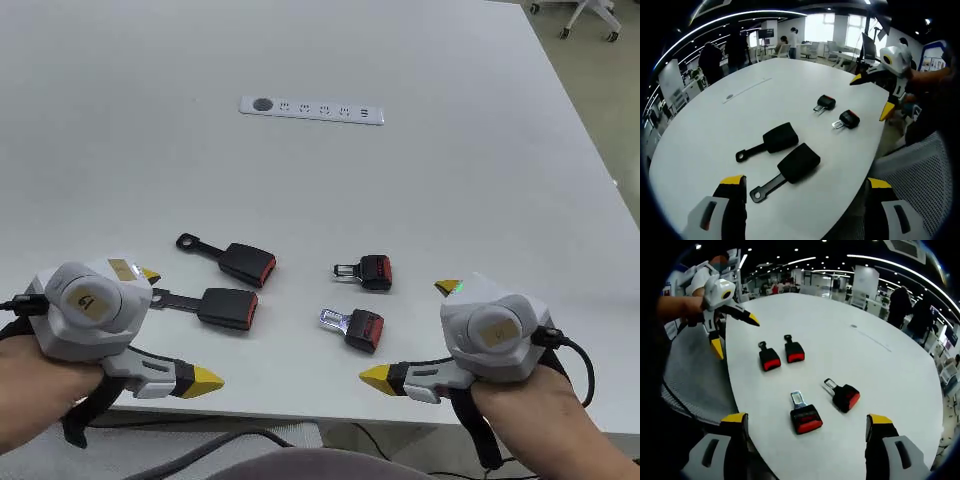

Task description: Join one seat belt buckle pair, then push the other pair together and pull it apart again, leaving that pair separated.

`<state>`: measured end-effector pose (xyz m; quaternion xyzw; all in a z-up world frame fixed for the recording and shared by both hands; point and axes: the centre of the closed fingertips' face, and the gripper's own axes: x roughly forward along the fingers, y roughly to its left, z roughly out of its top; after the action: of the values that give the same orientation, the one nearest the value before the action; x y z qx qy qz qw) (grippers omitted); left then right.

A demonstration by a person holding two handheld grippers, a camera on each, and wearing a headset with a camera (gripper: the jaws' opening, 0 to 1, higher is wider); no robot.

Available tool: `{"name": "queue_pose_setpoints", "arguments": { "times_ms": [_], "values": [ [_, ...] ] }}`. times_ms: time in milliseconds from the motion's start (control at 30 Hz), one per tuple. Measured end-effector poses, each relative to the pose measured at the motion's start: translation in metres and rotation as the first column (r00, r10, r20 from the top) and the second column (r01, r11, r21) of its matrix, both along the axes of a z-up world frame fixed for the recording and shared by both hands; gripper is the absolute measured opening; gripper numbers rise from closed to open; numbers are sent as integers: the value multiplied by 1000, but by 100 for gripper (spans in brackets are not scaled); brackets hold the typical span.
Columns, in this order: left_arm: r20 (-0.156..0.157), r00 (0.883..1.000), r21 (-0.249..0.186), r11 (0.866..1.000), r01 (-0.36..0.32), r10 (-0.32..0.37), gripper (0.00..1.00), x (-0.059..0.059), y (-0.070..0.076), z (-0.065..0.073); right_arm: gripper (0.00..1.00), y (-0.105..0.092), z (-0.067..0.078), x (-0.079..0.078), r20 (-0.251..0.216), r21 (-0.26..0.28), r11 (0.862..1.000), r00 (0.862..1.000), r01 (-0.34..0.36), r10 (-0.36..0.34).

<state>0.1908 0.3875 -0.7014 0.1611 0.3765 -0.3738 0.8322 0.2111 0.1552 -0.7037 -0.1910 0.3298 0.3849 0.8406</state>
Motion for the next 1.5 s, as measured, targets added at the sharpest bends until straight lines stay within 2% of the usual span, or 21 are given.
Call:
{"name": "queue_pose_setpoints", "arguments": {
  "times_ms": [133,600,967,1100,1300,1400,1500],
  "values": [
    [9,1000,5,1000,-8,8,100,0,2,2,98,3,2,-2,1,7,1000,1000,-1,1],
    [8,1000,5,1000,-15,14,100,-7,3,1,98,3,5,-1,9,7,1000,1000,-9,9],
    [5,1000,10,1000,12,-12,99,-2,-3,6,97,-1,7,-2,6,10,1000,1000,22,-22],
    [-2,1000,9,1000,13,-13,99,-2,-4,3,97,-3,7,-1,5,8,1000,1000,30,-30],
    [5,1000,11,1000,20,-20,99,2,-4,1,96,-4,3,-2,-14,12,999,999,52,-51],
    [14,999,37,999,35,-35,99,4,-1,-3,96,-2,3,-2,-15,7,999,999,43,-43],
    [12,999,43,998,41,-41,99,4,1,-4,95,1,3,-2,-15,3,999,999,37,-37]
  ]
}}
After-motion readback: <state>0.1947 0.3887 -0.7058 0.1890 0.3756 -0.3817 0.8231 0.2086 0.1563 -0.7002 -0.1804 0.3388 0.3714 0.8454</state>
